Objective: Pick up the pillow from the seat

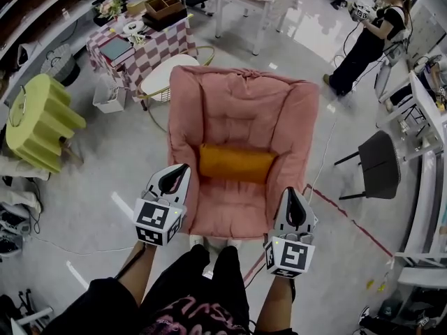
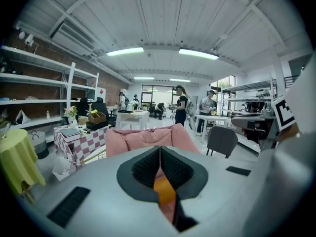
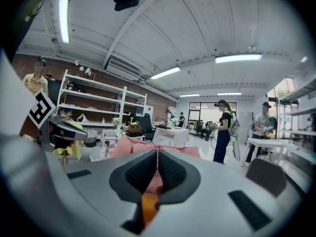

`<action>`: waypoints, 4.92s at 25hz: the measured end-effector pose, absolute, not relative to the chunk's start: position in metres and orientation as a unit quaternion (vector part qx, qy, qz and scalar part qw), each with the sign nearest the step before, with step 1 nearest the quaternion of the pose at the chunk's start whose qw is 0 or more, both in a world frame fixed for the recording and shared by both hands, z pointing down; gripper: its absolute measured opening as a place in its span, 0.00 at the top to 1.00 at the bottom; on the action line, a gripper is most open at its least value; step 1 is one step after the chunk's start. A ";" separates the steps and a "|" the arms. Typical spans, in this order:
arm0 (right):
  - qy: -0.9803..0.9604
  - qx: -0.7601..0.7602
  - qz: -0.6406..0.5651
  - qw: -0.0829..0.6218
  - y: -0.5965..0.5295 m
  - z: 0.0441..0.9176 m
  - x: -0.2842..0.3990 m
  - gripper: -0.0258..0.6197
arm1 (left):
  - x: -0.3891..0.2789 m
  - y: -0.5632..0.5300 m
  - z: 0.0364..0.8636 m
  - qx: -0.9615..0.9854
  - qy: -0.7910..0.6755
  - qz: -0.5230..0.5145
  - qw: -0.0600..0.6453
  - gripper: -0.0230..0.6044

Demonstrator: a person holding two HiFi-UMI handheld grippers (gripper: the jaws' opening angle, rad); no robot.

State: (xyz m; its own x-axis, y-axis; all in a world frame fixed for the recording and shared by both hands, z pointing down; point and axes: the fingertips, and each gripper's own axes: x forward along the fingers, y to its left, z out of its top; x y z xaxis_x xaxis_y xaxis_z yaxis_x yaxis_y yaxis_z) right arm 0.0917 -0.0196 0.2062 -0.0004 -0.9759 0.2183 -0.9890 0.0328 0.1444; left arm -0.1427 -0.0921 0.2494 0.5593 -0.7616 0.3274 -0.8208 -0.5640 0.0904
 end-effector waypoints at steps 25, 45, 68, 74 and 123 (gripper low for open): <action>-0.726 0.672 0.057 0.137 -0.055 0.254 0.147 0.93 | -0.086 -0.122 0.280 0.856 -0.480 0.155 0.114 0.95; -0.737 0.650 0.101 0.155 -0.074 0.329 0.152 0.93 | -0.077 -0.125 0.346 0.841 -0.488 0.188 0.136 0.94; -0.734 0.643 0.138 0.173 -0.087 0.421 0.158 0.93 | -0.075 -0.128 0.454 0.819 -0.495 0.214 0.196 0.95; -0.739 0.631 0.147 0.185 -0.090 0.458 0.151 0.93 | -0.074 -0.127 0.496 0.812 -0.494 0.224 0.215 0.95; -0.747 0.585 0.183 0.258 -0.096 0.641 0.156 0.92 | -0.059 -0.123 0.663 0.794 -0.489 0.296 0.207 0.94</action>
State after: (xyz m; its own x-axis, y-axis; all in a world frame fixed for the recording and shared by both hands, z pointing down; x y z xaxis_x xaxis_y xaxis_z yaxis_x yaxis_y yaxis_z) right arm 0.1561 -0.0961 0.6411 -0.1826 -0.7797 0.5990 -0.9681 0.2489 0.0288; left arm -0.0594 -0.1226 0.6627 0.3470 -0.6540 0.6722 -0.8992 -0.4357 0.0403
